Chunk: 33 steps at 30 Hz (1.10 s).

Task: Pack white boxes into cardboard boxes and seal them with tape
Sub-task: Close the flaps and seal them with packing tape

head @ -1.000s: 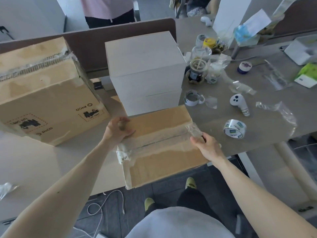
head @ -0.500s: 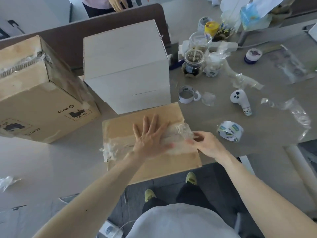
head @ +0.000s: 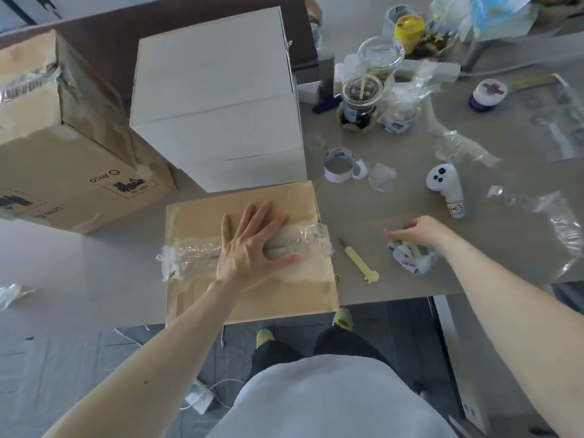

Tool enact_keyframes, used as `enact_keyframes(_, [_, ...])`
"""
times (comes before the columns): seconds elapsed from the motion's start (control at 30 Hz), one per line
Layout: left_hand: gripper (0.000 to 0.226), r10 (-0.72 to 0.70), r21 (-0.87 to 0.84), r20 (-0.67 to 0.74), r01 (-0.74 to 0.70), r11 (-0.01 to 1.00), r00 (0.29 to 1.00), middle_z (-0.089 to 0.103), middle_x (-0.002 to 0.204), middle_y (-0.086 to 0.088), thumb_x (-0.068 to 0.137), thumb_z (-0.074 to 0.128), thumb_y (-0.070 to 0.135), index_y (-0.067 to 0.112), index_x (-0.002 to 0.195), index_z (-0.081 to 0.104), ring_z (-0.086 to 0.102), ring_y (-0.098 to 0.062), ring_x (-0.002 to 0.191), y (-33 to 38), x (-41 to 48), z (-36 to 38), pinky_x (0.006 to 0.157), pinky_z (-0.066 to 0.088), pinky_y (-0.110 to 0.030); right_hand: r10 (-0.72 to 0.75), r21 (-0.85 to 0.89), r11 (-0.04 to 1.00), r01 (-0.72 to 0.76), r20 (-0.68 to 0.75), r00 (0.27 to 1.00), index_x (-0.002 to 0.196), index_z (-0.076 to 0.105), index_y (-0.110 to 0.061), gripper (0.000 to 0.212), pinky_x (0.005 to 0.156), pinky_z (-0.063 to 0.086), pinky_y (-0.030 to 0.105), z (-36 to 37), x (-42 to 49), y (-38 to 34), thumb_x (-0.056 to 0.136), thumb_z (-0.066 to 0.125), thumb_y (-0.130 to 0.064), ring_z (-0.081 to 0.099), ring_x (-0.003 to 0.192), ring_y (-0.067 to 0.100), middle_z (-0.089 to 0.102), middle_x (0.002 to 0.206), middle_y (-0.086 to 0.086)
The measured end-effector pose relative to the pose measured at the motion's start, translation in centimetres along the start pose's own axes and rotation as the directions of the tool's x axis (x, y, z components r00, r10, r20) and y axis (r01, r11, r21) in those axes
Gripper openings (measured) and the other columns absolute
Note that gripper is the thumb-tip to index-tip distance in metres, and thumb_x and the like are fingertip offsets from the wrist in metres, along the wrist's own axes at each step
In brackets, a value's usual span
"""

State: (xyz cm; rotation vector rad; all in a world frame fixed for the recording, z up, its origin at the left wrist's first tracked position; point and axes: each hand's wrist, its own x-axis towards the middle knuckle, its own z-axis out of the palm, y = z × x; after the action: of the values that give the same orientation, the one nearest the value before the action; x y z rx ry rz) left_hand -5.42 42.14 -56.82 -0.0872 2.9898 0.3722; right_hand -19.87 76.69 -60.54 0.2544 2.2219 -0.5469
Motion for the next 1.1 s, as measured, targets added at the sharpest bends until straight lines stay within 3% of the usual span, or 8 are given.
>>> enact_keyframes(0.13, [0.09, -0.006, -0.015, -0.029, 0.006, 1.0, 1.0, 0.008, 0.165, 0.015, 0.073, 0.041, 0.093, 0.047, 0.15, 0.031, 0.0, -0.013, 0.153, 0.1, 0.0, 0.0, 0.12, 0.0, -0.061, 0.042, 0.035, 0.998, -0.047, 0.12, 0.992, 0.086, 0.065, -0.007, 0.039, 0.062, 0.04, 0.03, 0.2, -0.2, -0.3, 0.08, 0.07, -0.045, 0.06, 0.066, 0.023, 0.069, 0.075, 0.01])
enact_keyframes(0.4, [0.091, -0.021, -0.038, -0.03, 0.02, 0.999, 0.999, 0.007, 0.165, 0.017, 0.072, 0.044, 0.092, 0.047, 0.15, 0.031, -0.002, -0.01, 0.153, 0.3, -0.2, -0.1, 0.121, -0.003, -0.059, -0.071, 0.056, 0.996, 0.066, 0.096, 0.993, 0.082, 0.063, -0.006, 0.032, 0.06, 0.04, 0.03, 0.6, -0.8, -0.9, 0.07, 0.067, -0.035, 0.058, 0.058, 0.023, 0.067, 0.071, 0.011])
enact_keyframes(0.63, [0.09, -0.01, -0.05, -0.04, 0.008, 0.999, 0.999, 0.01, 0.165, 0.014, 0.075, 0.041, 0.091, 0.044, 0.15, 0.032, 0.001, -0.014, 0.153, 0.4, -0.2, 0.2, 0.12, -0.009, -0.057, -0.285, 0.187, 0.942, 0.278, 0.01, 0.958, 0.083, 0.074, -0.02, 0.014, 0.075, 0.048, 0.034, -1.2, -5.5, -3.4, 0.077, 0.067, -0.031, 0.066, 0.08, 0.024, 0.074, 0.087, 0.006])
enact_keyframes(0.73, [0.081, 0.011, -0.233, -0.137, -0.043, 0.972, 0.99, 0.033, 0.156, 0.007, 0.076, 0.046, 0.084, 0.036, 0.14, 0.048, 0.03, -0.015, 0.144, 2.0, 0.4, -0.4, 0.119, 0.011, -0.055, -0.474, 0.223, 0.86, 0.46, 0.01, 0.881, 0.088, 0.075, -0.029, 0.015, 0.089, 0.05, 0.042, -3.8, -9.4, -4.8, 0.074, 0.069, -0.031, 0.067, 0.091, 0.024, 0.073, 0.092, 0.0])
enact_keyframes(0.8, [0.081, -0.054, -0.53, -0.094, -0.004, 0.848, 0.994, 0.04, 0.152, 0.008, 0.076, 0.049, 0.082, 0.034, 0.141, 0.047, 0.04, -0.01, 0.136, 3.9, 1.0, -1.6, 0.114, 0.026, -0.043, -0.581, 0.248, 0.801, 0.546, 0.101, 0.807, 0.098, 0.073, -0.034, 0.03, 0.087, 0.05, 0.048, -4.8, -12.2, -6.1, 0.069, 0.067, -0.039, 0.065, 0.092, 0.035, 0.069, 0.098, 0.016])
enact_keyframes(0.9, [0.077, -0.013, -0.913, 0.227, 0.217, 0.344, 0.974, 0.056, 0.14, 0.004, 0.075, 0.052, 0.079, 0.034, 0.137, 0.048, 0.06, -0.012, 0.121, 6.0, 1.7, -4.3, 0.103, 0.049, -0.044, -0.683, 0.321, 0.724, 0.611, 0.208, 0.7, 0.104, 0.071, -0.03, 0.037, 0.081, 0.052, 0.046, -4.9, -15.6, -8.4, 0.068, 0.068, -0.038, 0.065, 0.087, 0.039, 0.07, 0.095, 0.019])
enact_keyframes(0.97, [0.072, 0.115, -0.93, 0.351, 0.332, 0.159, 0.929, 0.065, 0.128, -0.002, 0.075, 0.056, 0.073, 0.027, 0.131, 0.055, 0.066, -0.02, 0.11, 6.0, 1.8, -6.0, 0.102, 0.049, -0.048, -0.711, 0.334, 0.699, 0.632, 0.235, 0.662, 0.108, 0.07, -0.026, 0.037, 0.078, 0.054, 0.038, -4.4, -17.1, -10.0, 0.072, 0.068, -0.028, 0.069, 0.086, 0.032, 0.073, 0.094, 0.011])
enact_keyframes(1.1, [0.074, 0.335, -0.903, 0.4, 0.428, -0.012, 0.853, 0.068, 0.107, -0.014, 0.086, 0.062, 0.062, 0.005, 0.133, 0.052, 0.066, -0.03, 0.084, 4.1, 0.7, -7.2, 0.085, 0.056, -0.047, -0.735, 0.32, 0.677, 0.662, 0.267, 0.623, 0.113, 0.068, -0.02, 0.036, 0.077, 0.056, 0.036, -2.6, -18.6, -12.6, 0.077, 0.066, -0.02, 0.071, 0.087, 0.029, 0.074, 0.098, 0.007])
